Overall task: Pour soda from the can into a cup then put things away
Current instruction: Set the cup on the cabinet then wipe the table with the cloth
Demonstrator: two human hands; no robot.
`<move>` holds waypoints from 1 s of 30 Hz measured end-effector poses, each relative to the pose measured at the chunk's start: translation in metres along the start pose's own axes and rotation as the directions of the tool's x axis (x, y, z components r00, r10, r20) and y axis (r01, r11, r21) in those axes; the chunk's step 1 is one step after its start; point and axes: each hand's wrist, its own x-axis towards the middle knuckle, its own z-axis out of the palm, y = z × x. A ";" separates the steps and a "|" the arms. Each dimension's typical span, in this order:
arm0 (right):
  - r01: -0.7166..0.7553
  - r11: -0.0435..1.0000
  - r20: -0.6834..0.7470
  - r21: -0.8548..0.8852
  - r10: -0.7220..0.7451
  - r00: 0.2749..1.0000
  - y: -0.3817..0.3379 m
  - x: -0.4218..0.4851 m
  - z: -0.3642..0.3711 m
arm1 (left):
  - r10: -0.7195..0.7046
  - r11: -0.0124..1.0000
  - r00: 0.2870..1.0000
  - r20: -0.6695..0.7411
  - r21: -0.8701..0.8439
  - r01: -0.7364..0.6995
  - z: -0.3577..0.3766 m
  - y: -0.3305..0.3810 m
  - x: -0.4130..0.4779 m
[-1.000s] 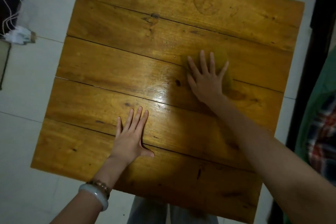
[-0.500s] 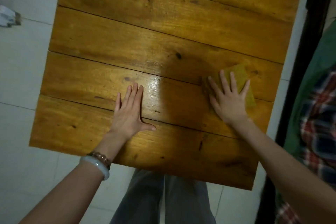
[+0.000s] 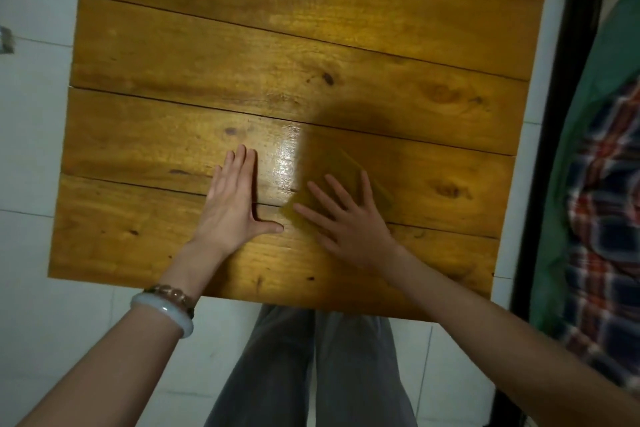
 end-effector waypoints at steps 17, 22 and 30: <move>-0.153 0.988 -0.055 0.032 0.155 0.986 0.009 0.017 -0.003 | -0.023 0.999 0.999 0.025 0.039 0.022 -0.001 0.005 0.001; -0.352 0.936 0.035 0.008 0.351 0.936 0.073 -0.041 0.000 | -0.027 0.997 0.998 0.048 0.076 0.023 0.000 0.001 0.000; -0.629 0.770 -0.024 0.102 0.634 0.773 0.164 0.106 -0.040 | -0.055 0.998 0.996 0.074 0.037 0.053 0.000 0.003 0.003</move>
